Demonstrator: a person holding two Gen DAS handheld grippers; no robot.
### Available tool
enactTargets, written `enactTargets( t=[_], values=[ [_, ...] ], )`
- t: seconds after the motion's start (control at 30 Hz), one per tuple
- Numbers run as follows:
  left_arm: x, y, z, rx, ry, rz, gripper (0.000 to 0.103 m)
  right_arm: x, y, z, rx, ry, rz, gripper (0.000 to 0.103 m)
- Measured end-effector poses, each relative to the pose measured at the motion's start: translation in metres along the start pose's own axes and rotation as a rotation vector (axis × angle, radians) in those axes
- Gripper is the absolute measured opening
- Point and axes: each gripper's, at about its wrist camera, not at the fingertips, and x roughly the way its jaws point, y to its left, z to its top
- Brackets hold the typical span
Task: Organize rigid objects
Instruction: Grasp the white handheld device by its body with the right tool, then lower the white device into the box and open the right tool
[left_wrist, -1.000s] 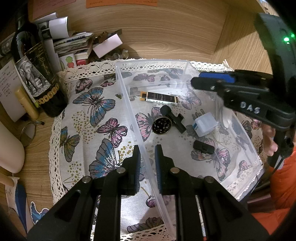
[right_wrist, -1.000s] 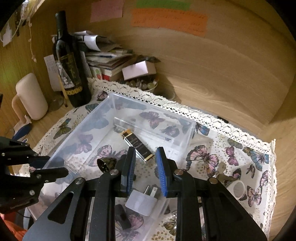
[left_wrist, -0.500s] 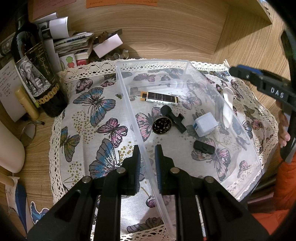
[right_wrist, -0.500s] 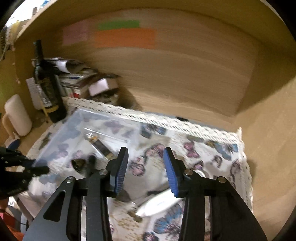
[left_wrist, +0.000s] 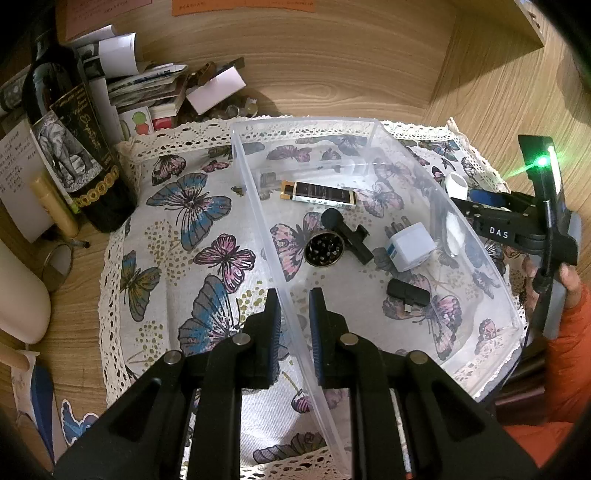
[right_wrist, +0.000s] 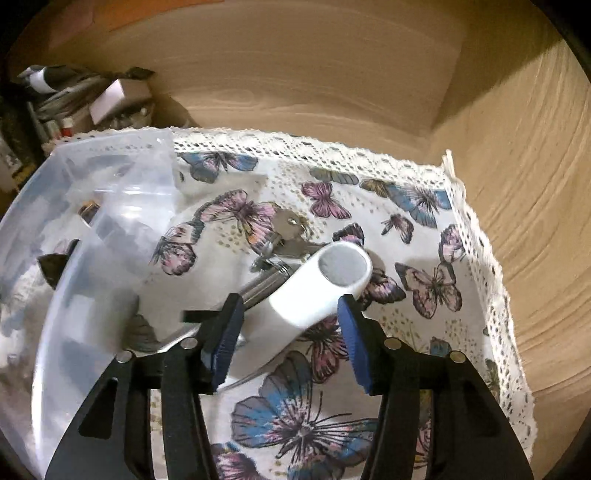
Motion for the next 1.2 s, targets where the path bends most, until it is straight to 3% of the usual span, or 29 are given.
enactTargets(
  t=[0.3,0.57,0.67,1.2],
  values=[
    [0.0,0.001,0.0,0.003,0.0,0.002,0.015,0.015,-0.022,-0.017,0.063,0.05,-0.006,0.055],
    [0.0,0.001,0.0,0.003,0.0,0.003,0.015,0.023,-0.038,-0.011,0.111,0.064,0.026,0.03],
    [0.0,0.001,0.0,0.003,0.0,0.003,0.015,0.025,-0.035,-0.006,0.105,0.059,0.024,0.03],
    [0.0,0.0,-0.001,0.003,0.0,0.003,0.015,-0.046,-0.004,0.026,0.018,-0.152,0.066,0.03]
  ],
)
